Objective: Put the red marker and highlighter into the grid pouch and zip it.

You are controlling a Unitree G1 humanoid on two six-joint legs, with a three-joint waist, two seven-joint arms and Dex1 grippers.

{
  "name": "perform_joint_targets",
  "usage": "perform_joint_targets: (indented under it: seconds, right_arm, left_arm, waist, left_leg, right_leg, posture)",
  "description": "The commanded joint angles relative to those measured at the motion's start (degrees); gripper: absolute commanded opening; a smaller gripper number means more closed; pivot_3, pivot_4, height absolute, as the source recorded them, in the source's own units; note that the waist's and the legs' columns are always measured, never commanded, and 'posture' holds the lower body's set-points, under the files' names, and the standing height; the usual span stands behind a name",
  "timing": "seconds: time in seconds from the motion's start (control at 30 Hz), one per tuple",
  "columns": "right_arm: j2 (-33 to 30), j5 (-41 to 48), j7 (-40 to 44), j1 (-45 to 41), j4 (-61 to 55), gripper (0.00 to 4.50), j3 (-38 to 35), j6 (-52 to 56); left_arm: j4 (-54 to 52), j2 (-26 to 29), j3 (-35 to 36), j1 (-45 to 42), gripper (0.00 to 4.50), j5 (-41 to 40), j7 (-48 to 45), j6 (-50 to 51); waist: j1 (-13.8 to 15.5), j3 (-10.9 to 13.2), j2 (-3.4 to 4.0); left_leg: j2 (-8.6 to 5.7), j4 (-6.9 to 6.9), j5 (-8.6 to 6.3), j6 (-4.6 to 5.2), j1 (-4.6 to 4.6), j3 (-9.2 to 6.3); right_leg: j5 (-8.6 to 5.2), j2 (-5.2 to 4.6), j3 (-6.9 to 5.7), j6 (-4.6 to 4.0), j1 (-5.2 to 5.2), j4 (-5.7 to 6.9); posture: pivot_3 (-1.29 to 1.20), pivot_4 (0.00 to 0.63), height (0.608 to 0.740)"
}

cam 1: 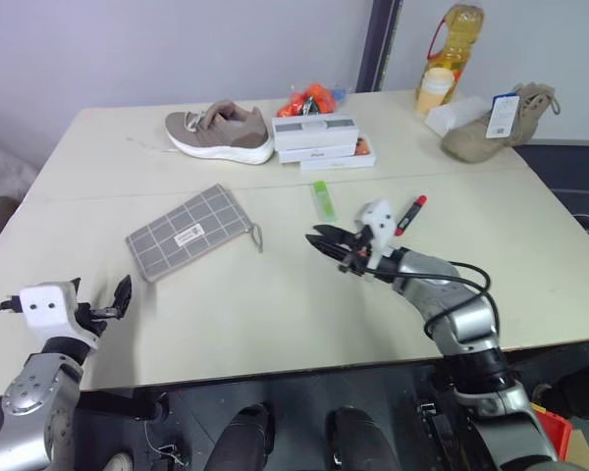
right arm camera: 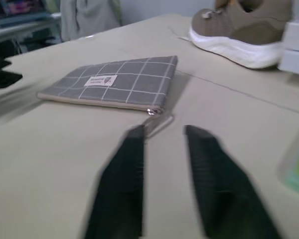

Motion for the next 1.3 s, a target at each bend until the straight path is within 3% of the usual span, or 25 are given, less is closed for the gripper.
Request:
perform_joint_targets:
  seconds: [0.03, 0.27, 0.5, 0.87, 1.1, 1.3]
  right_arm:
    - [4.6, -3.2, -3.4, -4.5, 3.5, 0.09, 3.0, -1.4]
    - [12.6, -10.5, -6.9, -12.1, 15.0, 0.09, 9.2, -3.6]
    - [20.4, -14.3, -13.0, -19.6, 29.1, 0.09, 8.6, -6.6]
    - [24.2, -18.3, -17.9, -25.0, 41.7, 0.09, 7.3, -11.6]
    - [25.6, -18.2, -18.6, -26.3, 44.3, 0.09, 5.2, -13.2]
    - [26.1, -18.4, -18.6, -25.9, 44.6, 0.09, 4.7, -13.9]
  left_arm:
    - [0.3, 2.3, 1.6, 0.9, 4.50, 1.2, -1.8, -2.2]
    - [1.8, 6.1, 2.5, 3.3, 4.50, 3.5, -4.6, -4.3]
    - [2.8, 8.6, 2.7, 6.3, 4.50, 7.3, -5.8, -7.4]
    - [5.1, 11.3, 1.0, 6.9, 4.50, 12.5, -7.0, -11.5]
    - [16.0, 16.9, -3.5, 1.6, 4.50, 18.9, -9.6, -22.0]
    - [33.1, 23.7, -12.7, -9.5, 4.50, 25.4, -14.2, -36.9]
  waist:
    - [-0.2, 0.0, 0.00]
    - [-0.2, 0.0, -0.01]
    - [-0.3, 0.0, 0.01]
    - [-0.5, 0.0, 0.03]
    - [-0.5, 0.0, 0.05]
    - [-0.5, 0.0, 0.07]
  left_leg:
    - [0.00, -0.03, 0.00, 0.00, 0.00, 0.01]
    - [-0.01, -0.13, 0.00, -0.01, 0.00, 0.02]
    - [0.00, -0.16, -0.01, -0.03, 0.00, 0.02]
    - [-0.01, -0.23, -0.01, -0.04, 0.01, 0.00]
    - [0.00, -0.25, 0.01, -0.05, 0.01, -0.01]
    - [-0.02, -0.27, 0.03, -0.09, 0.02, -0.02]
  right_leg:
    - [0.00, 0.00, 0.02, 0.01, -0.02, 0.01]
    - [0.09, 0.02, 0.05, 0.13, -0.33, 0.04]
    - [0.12, 0.06, 0.06, 0.10, -0.42, 0.11]
    - [0.13, 0.09, 0.05, 0.09, -0.46, 0.13]
    - [0.15, 0.11, 0.05, 0.08, -0.50, 0.18]
    - [0.18, 0.12, 0.00, 0.06, -0.56, 0.26]
  posture:
    - [0.00, 0.150, 0.740]
    - [0.00, 0.150, 0.740]
    - [0.00, 0.150, 0.740]
    - [0.00, 0.150, 0.740]
    - [0.00, 0.150, 0.740]
    - [0.00, 0.150, 0.740]
